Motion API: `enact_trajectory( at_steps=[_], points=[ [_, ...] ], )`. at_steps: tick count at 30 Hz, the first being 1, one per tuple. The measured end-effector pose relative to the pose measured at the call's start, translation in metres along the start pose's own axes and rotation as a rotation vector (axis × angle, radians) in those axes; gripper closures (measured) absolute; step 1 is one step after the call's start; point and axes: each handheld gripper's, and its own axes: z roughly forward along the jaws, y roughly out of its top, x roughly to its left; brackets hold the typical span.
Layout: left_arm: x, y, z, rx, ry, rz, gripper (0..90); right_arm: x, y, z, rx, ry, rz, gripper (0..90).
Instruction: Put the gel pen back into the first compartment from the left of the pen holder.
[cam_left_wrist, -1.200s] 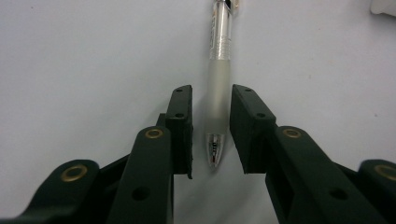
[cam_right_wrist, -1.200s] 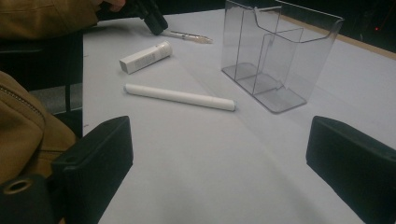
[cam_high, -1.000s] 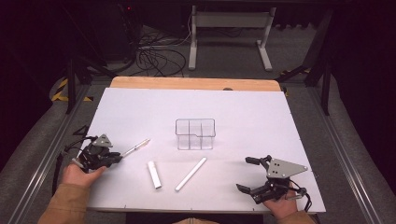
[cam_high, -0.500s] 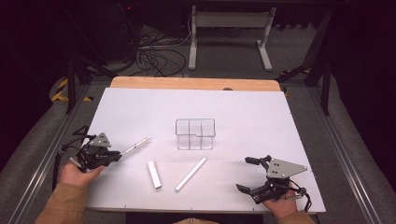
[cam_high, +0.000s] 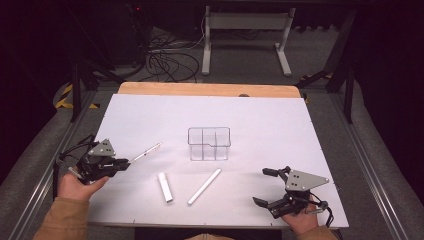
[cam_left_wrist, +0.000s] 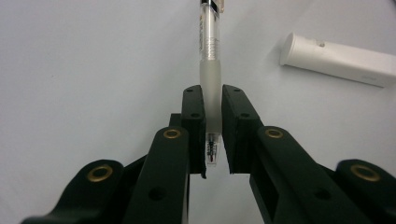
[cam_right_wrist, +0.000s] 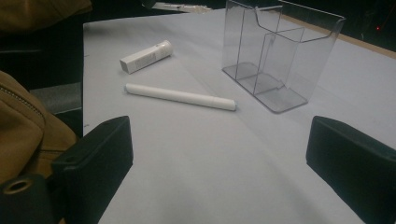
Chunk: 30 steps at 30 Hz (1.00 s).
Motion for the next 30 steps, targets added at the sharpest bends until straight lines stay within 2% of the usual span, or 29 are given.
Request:
enact_trajectory(
  at_steps=[6, 14, 24, 30],
  points=[
    [-0.007, 0.007, -0.006, 0.005, -0.013, 0.027, 80.2, 0.000, 0.000, 0.000, -0.003, 0.001, 0.001, 7.9],
    [-0.023, 0.031, -0.015, -0.042, -0.066, 0.094, 80.2, 0.002, 0.002, 0.000, 0.012, 0.006, 0.002, 9.3],
    [-0.043, 0.056, 0.002, -0.043, -0.164, 0.173, 80.2, 0.003, 0.004, 0.000, 0.004, 0.005, -0.004, 8.9],
    [-0.055, 0.070, 0.012, -0.041, -0.201, 0.211, 80.2, 0.003, 0.004, 0.000, 0.014, 0.004, -0.006, 9.3]
  ],
)
